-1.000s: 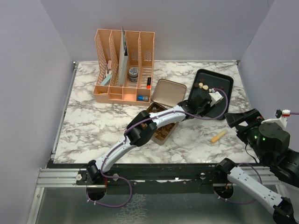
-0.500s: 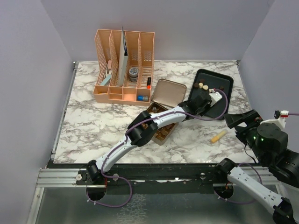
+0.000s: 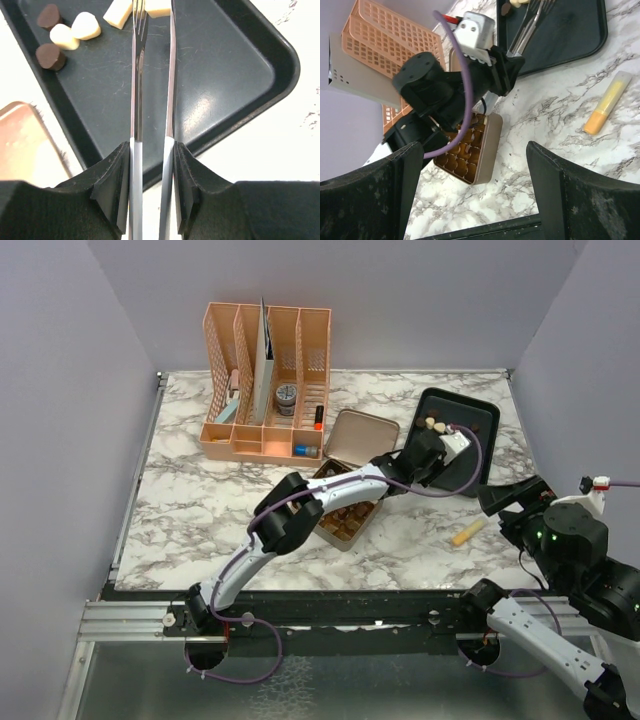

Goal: Pack the chocolate
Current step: Pick up the fake chocolate from the plate.

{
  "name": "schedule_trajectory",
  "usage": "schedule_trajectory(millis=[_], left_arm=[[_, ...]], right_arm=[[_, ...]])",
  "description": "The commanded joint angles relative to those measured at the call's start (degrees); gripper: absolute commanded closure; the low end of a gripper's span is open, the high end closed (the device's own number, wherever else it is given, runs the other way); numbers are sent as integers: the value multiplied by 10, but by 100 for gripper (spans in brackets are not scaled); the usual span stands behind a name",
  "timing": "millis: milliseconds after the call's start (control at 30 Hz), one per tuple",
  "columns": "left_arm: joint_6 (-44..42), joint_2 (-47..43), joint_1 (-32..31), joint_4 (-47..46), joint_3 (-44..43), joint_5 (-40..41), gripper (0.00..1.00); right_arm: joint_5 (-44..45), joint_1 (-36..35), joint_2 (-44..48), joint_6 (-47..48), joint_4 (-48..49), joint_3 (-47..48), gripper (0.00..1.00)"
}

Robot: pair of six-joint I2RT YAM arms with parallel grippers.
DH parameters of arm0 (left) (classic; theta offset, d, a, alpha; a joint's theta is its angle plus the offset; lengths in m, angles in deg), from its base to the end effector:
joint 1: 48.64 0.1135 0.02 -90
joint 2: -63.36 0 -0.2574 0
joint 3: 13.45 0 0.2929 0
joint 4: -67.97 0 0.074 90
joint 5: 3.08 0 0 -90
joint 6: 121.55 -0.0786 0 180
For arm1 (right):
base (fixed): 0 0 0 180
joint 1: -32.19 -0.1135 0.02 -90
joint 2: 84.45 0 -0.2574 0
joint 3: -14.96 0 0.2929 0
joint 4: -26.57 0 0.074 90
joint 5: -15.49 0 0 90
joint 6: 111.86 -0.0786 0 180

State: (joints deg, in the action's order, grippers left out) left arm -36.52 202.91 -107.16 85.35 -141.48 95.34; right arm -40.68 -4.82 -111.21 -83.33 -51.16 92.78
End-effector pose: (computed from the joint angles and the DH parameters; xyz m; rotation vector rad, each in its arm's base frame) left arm 0.3418 -0.5362 0.1487 1.0246 1.8290 -0.4192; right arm 0.1052 0.0245 0.3947 0.7730 1.8340 0.5255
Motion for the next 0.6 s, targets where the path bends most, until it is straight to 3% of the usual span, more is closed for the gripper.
schedule_trajectory(millis=[0,233,567], left_arm=[[20,-92,-2,-40,46,-2,71],[45,-185,0,-33,161,33,71],[114,-292,36,51,240,42,71]], right_arm=[[-11,2,2,-5,17,-12,12],[-17,2,6,-9,17,-22,12],[-31,2,5,-12,41,-55,12]])
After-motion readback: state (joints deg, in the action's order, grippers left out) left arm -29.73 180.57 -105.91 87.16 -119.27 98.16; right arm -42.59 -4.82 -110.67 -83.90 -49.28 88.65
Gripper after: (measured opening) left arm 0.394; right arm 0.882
